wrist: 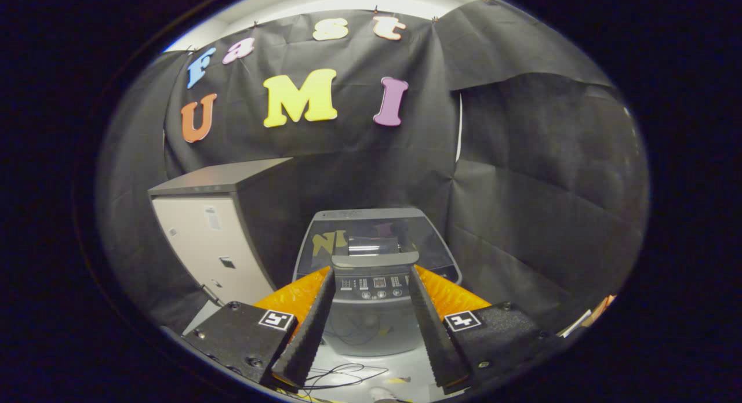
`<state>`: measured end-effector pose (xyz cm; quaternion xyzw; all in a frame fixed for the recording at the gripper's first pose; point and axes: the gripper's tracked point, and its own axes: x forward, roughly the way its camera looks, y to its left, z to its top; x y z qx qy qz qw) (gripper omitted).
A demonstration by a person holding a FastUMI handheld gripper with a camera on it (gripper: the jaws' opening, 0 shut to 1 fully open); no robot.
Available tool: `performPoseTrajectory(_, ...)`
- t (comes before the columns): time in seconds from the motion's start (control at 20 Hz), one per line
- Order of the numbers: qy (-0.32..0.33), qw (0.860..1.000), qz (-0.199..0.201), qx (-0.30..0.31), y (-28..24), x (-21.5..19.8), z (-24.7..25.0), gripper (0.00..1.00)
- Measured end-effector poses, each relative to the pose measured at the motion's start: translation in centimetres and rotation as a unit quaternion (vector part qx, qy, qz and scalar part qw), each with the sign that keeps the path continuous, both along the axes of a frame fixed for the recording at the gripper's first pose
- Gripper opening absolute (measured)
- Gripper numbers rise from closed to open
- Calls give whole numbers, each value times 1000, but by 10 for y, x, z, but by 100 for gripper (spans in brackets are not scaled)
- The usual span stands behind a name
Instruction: Put the clothes into the washing machine and then close the washing machine lid.
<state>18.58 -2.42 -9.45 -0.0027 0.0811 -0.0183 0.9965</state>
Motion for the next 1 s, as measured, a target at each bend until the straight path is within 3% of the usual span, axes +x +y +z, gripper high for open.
performPoseTrajectory(0.25,-25,999,7,-22,17,-106,21,80)
performPoseTrajectory(0.45,-41,999,5,-20,20,-161,32,80)
performPoseTrajectory(1.0,-62,998,-17,-8,15,-195,32,80)
